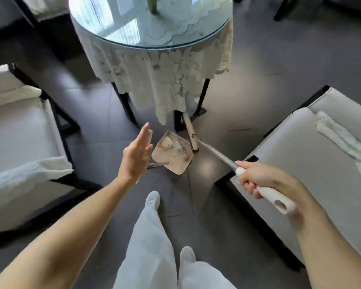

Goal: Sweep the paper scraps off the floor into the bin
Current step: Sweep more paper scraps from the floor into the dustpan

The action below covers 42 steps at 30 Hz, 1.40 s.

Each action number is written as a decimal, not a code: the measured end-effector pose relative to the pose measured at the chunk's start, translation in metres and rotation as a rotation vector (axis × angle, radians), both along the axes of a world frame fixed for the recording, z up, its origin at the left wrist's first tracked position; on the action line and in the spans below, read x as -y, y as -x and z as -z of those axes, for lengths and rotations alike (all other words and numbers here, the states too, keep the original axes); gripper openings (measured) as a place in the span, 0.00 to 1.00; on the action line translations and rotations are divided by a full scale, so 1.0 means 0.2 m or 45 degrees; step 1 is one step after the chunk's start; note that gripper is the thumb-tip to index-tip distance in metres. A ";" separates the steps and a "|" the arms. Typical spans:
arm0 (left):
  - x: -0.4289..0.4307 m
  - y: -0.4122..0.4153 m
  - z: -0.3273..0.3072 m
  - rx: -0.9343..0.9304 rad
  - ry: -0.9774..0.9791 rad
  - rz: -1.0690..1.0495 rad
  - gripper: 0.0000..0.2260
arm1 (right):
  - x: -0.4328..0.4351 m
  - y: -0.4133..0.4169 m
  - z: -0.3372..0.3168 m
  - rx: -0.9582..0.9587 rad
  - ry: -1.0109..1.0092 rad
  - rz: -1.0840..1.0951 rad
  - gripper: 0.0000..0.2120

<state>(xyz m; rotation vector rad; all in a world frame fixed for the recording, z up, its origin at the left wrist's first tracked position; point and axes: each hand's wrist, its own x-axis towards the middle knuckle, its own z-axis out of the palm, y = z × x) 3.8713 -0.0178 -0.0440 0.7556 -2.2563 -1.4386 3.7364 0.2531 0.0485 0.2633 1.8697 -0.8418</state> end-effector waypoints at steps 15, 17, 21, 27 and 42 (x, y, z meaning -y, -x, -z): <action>-0.54 -1.98 -0.01 -0.122 -0.473 -0.769 0.32 | 0.26 -1.28 0.01 0.189 -0.016 -0.707 0.26; -0.60 -2.21 0.00 -0.107 -0.512 -0.829 0.31 | 0.28 -1.48 0.02 0.183 -0.029 -0.797 0.25; -0.70 -2.55 0.00 -0.074 -0.522 -0.916 0.30 | 0.34 -1.81 0.04 0.122 -0.057 -0.967 0.25; -0.68 -2.76 0.00 -0.045 -0.532 -1.154 0.29 | 0.56 -2.05 0.16 0.002 -0.108 -1.333 0.28; -0.16 -2.74 0.09 0.232 -0.425 -1.453 0.29 | 1.29 -1.99 0.79 -0.276 -0.369 -2.070 0.33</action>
